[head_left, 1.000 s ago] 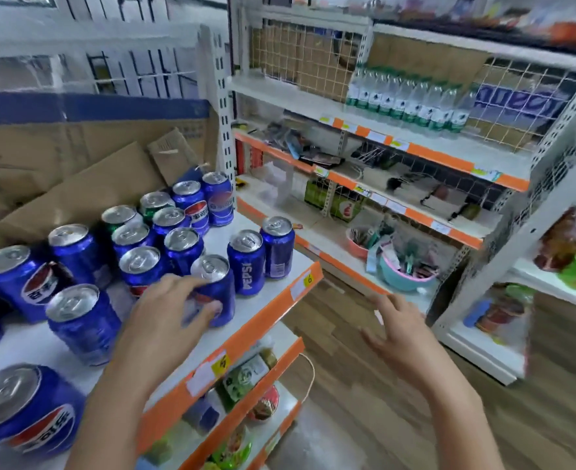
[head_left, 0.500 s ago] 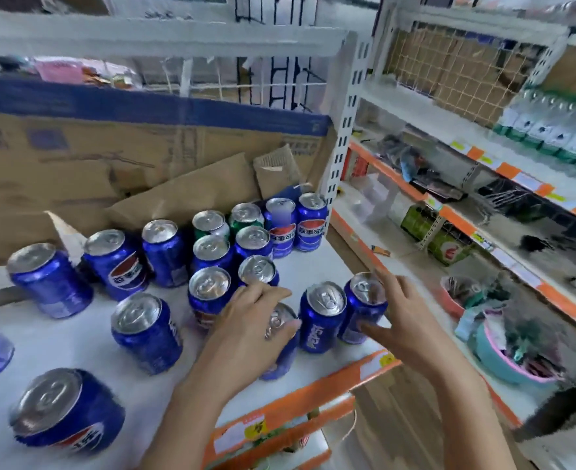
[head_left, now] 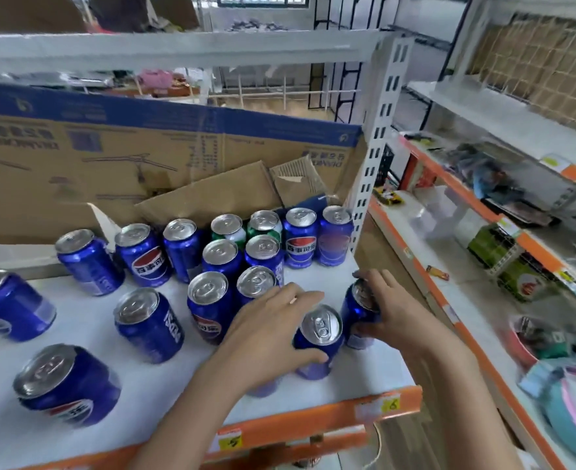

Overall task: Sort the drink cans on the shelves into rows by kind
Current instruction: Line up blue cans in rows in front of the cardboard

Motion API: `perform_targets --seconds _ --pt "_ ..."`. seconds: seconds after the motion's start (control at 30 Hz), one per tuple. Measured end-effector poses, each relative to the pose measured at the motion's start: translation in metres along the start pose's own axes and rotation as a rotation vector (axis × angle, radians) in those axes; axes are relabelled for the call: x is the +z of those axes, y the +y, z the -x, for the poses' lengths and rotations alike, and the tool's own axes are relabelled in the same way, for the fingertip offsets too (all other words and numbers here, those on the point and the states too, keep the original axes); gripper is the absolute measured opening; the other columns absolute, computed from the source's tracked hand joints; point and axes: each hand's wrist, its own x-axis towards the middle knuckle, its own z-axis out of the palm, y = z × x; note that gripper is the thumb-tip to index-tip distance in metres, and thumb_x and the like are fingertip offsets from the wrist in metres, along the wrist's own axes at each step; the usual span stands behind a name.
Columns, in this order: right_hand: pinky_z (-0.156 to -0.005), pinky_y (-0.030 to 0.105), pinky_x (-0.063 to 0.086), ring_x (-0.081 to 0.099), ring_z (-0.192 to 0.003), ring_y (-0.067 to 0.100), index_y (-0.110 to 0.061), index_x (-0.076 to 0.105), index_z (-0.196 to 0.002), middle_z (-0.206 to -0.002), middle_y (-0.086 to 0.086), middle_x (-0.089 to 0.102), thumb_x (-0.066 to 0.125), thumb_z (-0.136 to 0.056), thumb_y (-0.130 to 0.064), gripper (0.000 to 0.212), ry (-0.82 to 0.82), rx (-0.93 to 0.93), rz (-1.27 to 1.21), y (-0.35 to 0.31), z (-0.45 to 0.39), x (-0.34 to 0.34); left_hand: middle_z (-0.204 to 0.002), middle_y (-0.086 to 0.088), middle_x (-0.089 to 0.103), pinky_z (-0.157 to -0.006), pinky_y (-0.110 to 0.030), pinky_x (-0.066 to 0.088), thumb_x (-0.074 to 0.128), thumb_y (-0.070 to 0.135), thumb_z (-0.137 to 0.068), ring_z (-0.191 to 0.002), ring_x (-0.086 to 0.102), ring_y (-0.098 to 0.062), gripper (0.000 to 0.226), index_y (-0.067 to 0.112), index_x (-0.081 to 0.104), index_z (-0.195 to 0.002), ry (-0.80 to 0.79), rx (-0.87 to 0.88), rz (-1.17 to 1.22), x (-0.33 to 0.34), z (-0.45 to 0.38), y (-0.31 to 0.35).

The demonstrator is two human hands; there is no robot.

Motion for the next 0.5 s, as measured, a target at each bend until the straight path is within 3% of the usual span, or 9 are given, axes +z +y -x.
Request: perform_targets --seconds 0.17,0.33,0.5 --pt "-0.096 0.034 0.041 0.043 -0.12 0.026 -0.014 0.03 -0.133 -0.133 0.007 0.032 0.076 -0.073 -0.018 0.076 -0.043 -0.042 0.035 0.001 -0.035 -0.013 -0.122 0.013 0.048 -0.091 -0.031 0.04 0.068 0.051 -0.075 -0.117 0.045 -0.009 0.062 0.034 0.042 -0.129 -0.117 0.045 0.01 -0.004 -0.018 0.01" --pt "-0.09 0.03 0.042 0.044 -0.119 0.03 -0.024 0.022 -0.141 -0.134 0.009 0.024 0.074 -0.077 -0.02 0.082 -0.076 -0.051 0.053 0.008 -0.054 -0.022 -0.115 0.013 0.053 -0.09 -0.032 0.043 0.071 0.057 -0.07 -0.11 0.048 -0.009 0.056 0.031 0.051 -0.116 -0.133 -0.033 0.044 -0.009 -0.036 0.004" --pt "-0.099 0.038 0.044 0.044 -0.121 0.032 -0.025 0.022 -0.142 -0.136 0.009 0.025 0.072 -0.079 -0.019 0.081 -0.051 -0.096 0.057 0.012 -0.068 -0.023 -0.116 0.005 0.057 -0.084 -0.031 0.043 0.073 0.054 -0.069 -0.11 0.051 -0.017 0.058 0.025 0.054 -0.115 -0.073 -0.083 -0.108 -0.027 -0.072 -0.002"
